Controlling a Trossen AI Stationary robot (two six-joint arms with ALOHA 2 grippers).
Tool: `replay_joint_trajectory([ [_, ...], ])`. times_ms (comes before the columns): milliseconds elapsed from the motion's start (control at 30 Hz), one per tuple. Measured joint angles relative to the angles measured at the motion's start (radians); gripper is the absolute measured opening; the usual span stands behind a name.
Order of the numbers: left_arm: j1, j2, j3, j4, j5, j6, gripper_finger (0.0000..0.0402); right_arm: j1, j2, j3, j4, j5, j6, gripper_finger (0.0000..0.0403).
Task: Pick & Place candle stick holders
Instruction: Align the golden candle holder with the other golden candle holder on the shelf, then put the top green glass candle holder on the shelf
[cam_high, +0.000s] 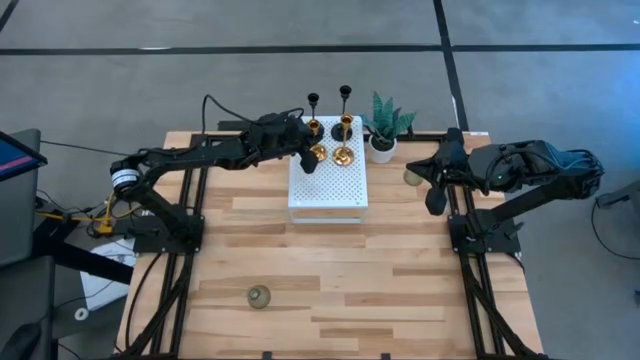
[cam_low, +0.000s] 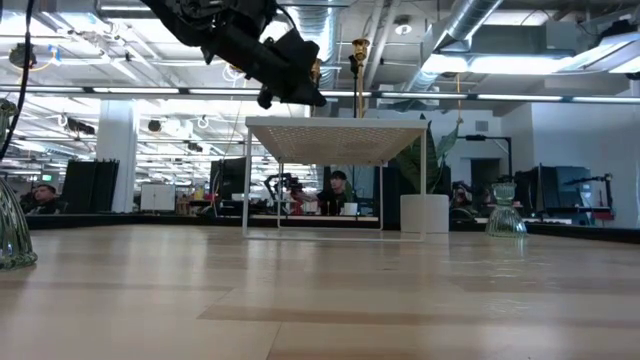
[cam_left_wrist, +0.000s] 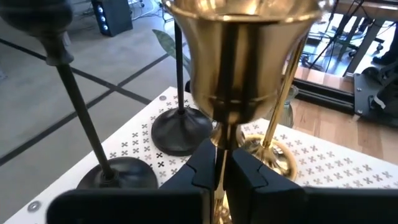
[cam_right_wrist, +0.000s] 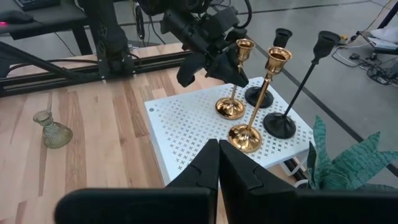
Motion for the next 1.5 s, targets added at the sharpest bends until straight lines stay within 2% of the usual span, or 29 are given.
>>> replay_joint_trajectory([
  [500,-0.001,0.000,0.000,0.000,-0.012,0.000,0.0042,0.000,0.000,0.000,-0.005,-0.002,0.000,0.0000],
  [1033,-0.004,-0.005,0.000,-0.002,0.010,0.000,0.0173,0.000,0.000,0.000,-0.012,-0.003,0.000,0.0000],
  [1333,-0.006,-0.087,-0.001,-0.034,0.010,0.000,0.0197,0.000,0.000,0.000,-0.019,-0.003,0.000,0.0000],
  [1500,-0.009,-0.170,-0.001,-0.183,0.011,0.000,0.0204,0.000,0.000,0.000,-0.023,-0.003,0.000,0.0000],
])
